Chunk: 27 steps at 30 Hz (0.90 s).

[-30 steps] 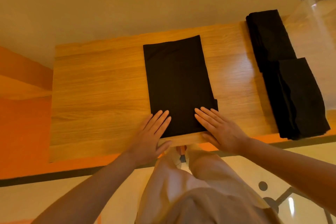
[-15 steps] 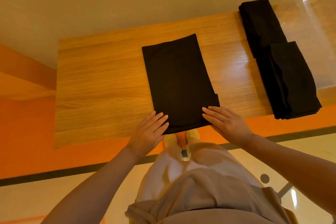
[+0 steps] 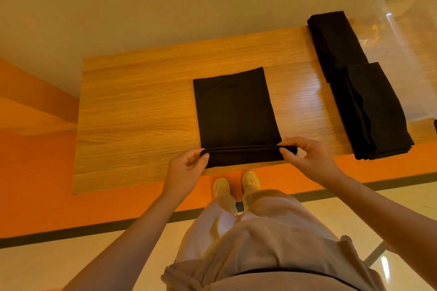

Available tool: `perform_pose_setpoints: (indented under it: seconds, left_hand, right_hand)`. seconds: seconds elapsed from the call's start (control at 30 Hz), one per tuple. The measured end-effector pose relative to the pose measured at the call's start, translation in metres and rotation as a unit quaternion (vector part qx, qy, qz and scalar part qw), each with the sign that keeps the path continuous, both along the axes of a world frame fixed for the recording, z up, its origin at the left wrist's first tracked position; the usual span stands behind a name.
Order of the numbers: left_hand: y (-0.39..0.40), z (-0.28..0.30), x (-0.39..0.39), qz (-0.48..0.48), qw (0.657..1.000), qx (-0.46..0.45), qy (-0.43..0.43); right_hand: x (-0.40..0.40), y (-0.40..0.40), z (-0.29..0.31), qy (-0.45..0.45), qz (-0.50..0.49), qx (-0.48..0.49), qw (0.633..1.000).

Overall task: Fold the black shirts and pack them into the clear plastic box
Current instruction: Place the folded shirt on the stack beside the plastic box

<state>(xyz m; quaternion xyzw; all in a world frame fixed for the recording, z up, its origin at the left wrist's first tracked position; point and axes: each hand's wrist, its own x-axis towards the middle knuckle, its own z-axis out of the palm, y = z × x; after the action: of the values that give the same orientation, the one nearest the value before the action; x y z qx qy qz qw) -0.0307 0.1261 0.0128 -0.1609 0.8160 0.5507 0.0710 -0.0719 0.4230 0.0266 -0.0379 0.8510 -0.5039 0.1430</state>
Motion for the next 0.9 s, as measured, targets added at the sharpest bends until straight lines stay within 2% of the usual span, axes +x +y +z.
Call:
perform_pose_setpoints:
  seconds: [0.13,0.27,0.43,0.53,0.73,0.9]
  left_hand:
    - [0.000,0.005,-0.013,0.021,0.999,0.027,0.004]
    - [0.003,0.003,-0.039,0.049,0.998,-0.035,-0.021]
    - [0.010,-0.008,-0.063,0.079,0.991,-0.097,-0.040]
    - [0.011,-0.013,-0.067,0.086,0.989,-0.119,-0.027]
    - [0.010,-0.014,-0.069,0.094,0.986,-0.134,-0.013]
    - [0.010,-0.021,-0.070,0.071,0.983,-0.166,-0.013]
  right_hand:
    - [-0.023,-0.010,0.007,-0.034,-0.039,-0.076,0.996]
    - [-0.050,-0.021,-0.005,-0.056,-0.082,-0.040,0.994]
    - [-0.075,-0.030,-0.020,-0.066,-0.104,0.067,0.990]
    - [-0.085,-0.033,-0.023,-0.076,-0.135,0.067,0.986]
    - [-0.089,-0.036,-0.022,-0.067,-0.128,0.064,0.987]
    - [-0.085,-0.036,-0.022,-0.058,-0.121,0.108,0.985]
